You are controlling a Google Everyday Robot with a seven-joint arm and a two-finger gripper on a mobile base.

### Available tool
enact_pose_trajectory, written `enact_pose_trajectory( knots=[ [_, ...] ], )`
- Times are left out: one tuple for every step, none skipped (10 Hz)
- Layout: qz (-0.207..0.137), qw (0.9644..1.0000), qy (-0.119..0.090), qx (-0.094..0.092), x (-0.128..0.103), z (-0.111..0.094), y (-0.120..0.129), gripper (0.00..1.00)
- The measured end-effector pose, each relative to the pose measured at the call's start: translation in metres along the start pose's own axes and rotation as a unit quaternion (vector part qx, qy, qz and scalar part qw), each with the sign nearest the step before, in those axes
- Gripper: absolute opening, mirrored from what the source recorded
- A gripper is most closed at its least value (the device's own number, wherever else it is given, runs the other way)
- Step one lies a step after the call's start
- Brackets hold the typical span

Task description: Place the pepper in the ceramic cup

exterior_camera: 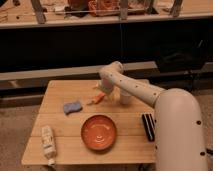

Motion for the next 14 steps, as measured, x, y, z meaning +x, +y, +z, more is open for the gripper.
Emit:
enact_pose_trajectory(
  knots=[
    [-0.004, 1.0000, 0.000, -0.001, 0.001, 0.001, 0.001, 0.80],
    [-0.010, 0.9999, -0.001, -0.002, 0.001, 0.003, 0.000, 0.80],
    [-0.014, 0.9999, -0.002, -0.004, 0.001, 0.004, 0.000, 0.80],
    [-0.020, 0.9998, -0.004, -0.006, 0.001, 0.008, 0.000, 0.80],
    [-0.025, 0.9996, -0.005, -0.008, 0.000, 0.010, 0.000, 0.80],
    [-0.031, 0.9995, -0.006, -0.010, -0.001, 0.013, -0.001, 0.80],
    [-0.036, 0.9993, -0.006, -0.011, 0.000, 0.013, -0.001, 0.80],
    [-0.041, 0.9991, -0.006, -0.013, 0.000, 0.014, 0.000, 0.80],
    [-0.047, 0.9988, -0.006, -0.017, 0.000, 0.016, 0.000, 0.80],
    [-0.055, 0.9983, -0.007, -0.020, -0.002, 0.021, -0.002, 0.80],
    [-0.062, 0.9978, -0.009, -0.022, -0.005, 0.025, -0.004, 0.80],
    [-0.068, 0.9973, -0.008, -0.024, -0.004, 0.025, -0.004, 0.80],
    [-0.073, 0.9969, -0.008, -0.027, -0.004, 0.026, -0.003, 0.80],
    [-0.077, 0.9966, -0.007, -0.029, -0.003, 0.028, -0.003, 0.80]
  ],
)
